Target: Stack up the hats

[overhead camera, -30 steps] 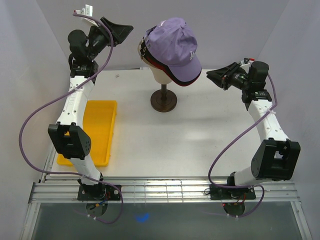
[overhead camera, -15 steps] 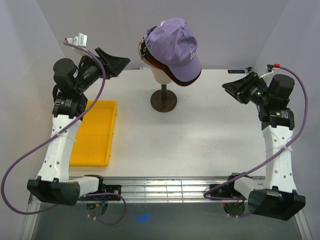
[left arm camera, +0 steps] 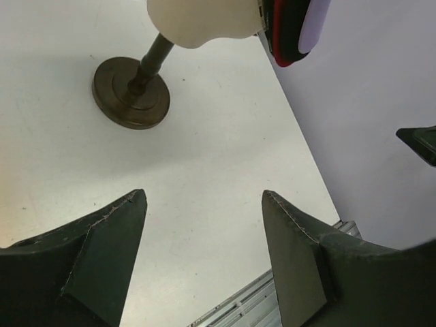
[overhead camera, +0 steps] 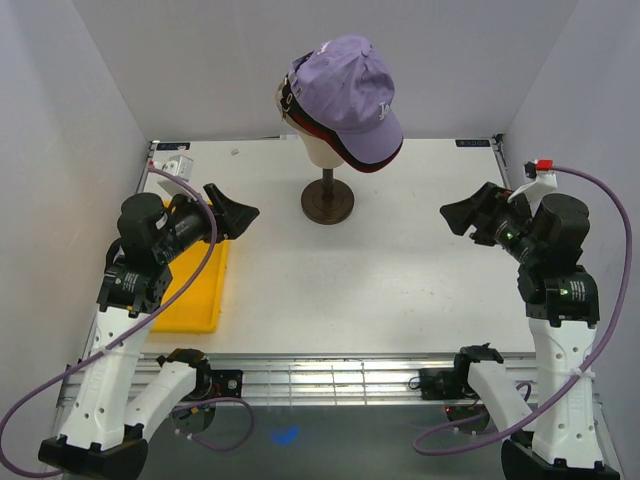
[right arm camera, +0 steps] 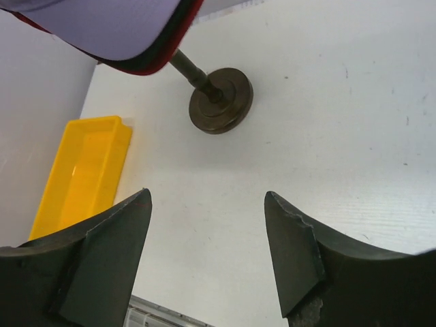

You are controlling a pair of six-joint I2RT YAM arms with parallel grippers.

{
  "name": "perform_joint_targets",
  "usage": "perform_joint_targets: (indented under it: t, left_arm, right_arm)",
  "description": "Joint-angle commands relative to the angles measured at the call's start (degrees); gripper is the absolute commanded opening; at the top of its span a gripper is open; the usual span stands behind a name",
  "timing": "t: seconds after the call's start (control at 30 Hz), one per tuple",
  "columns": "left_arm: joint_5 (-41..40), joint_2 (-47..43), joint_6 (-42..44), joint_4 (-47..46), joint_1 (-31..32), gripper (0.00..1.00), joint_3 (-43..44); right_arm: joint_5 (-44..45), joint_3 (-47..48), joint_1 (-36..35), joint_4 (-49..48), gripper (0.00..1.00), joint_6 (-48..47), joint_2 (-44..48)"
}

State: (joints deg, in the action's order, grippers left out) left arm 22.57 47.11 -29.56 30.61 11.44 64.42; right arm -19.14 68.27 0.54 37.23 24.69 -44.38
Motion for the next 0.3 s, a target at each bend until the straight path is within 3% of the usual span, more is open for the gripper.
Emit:
perform_joint_targets:
  t: [0.0, 0.27]
  left_arm:
    - [-0.9, -1.4, 0.9, 2.3, 0.2, 0.79, -2.0]
    - [0.8, -1.3, 0.8, 2.1, 0.2, 0.79, -1.3]
  right_arm:
    - [3.8, -1.5, -0.4, 1.7, 0.74, -4.2, 0.3]
    - [4.8, -1.7, -0.4, 1.4, 0.78, -5.3, 1.1]
